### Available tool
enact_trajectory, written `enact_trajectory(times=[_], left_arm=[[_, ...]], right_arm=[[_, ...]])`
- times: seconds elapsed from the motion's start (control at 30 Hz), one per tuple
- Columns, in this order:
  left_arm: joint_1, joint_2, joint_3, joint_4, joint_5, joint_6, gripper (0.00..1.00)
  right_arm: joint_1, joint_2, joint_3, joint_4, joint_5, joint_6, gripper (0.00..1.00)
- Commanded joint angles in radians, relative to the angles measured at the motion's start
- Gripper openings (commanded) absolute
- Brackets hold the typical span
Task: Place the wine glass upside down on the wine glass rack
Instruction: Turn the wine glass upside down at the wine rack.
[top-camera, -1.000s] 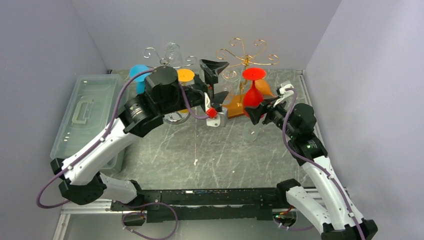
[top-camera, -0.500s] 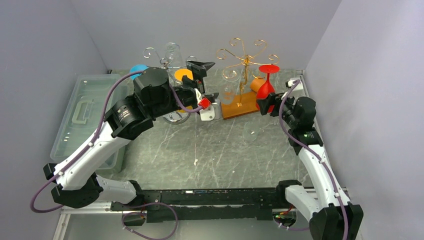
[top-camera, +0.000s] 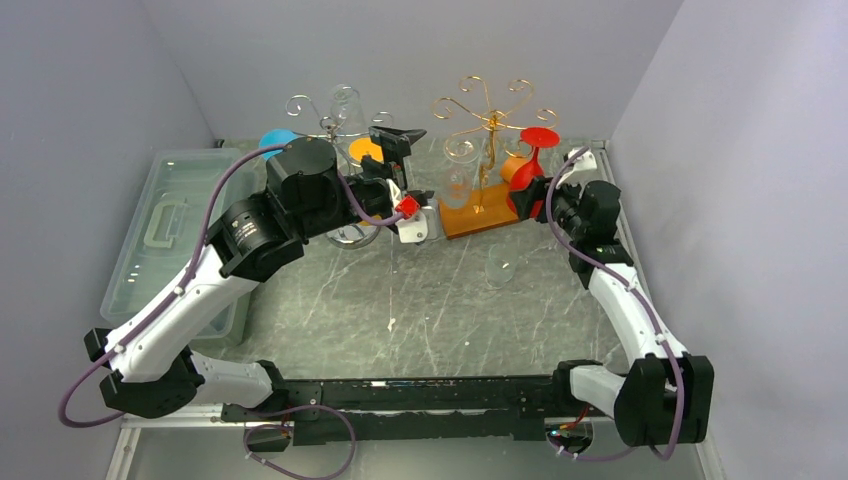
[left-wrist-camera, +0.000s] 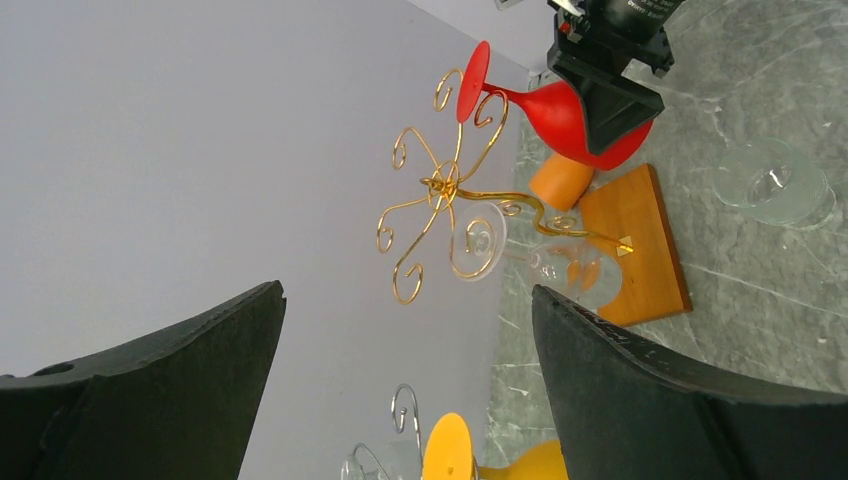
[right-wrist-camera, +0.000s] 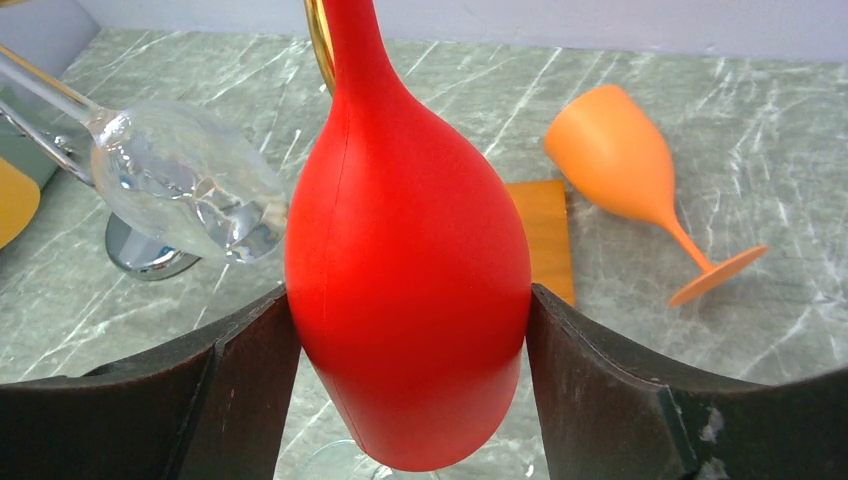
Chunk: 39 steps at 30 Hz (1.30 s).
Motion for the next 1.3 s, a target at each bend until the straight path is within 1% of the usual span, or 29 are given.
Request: enact_trajectory(times=[0.0, 0.5, 0.63, 0.87, 1.27], left_arm=[[-0.002, -0.025, -0.002, 0.01, -0.01, -0.027, 0.99], [-0.002, -0.011, -0.002, 0.001, -0.009, -0.03, 0.99], [-0.001, -0.008, 0.001, -0.004, -0.011, -0.024, 0.99], [-0.002, -0.005, 0.0, -0.004, -0.011, -0.022, 0.99], [-0.002, -0.004, -0.003, 0.002, -0.011, -0.022, 0.99]], right_arm=[[-0.002, 0.03, 0.066, 0.119, -0.071, 0.018, 0.63], [0.04, 0.109, 0.108, 0.11, -0.077, -0.041, 0.62], [0.061, 0.107, 0.095, 0.11, -0.07, -0.067, 0.62], [0.079, 0.072, 0.057, 0.124, -0.071, -0.086, 0.62], [0.08, -0.038, -0.07, 0.187, -0.078, -0.076, 0.62]])
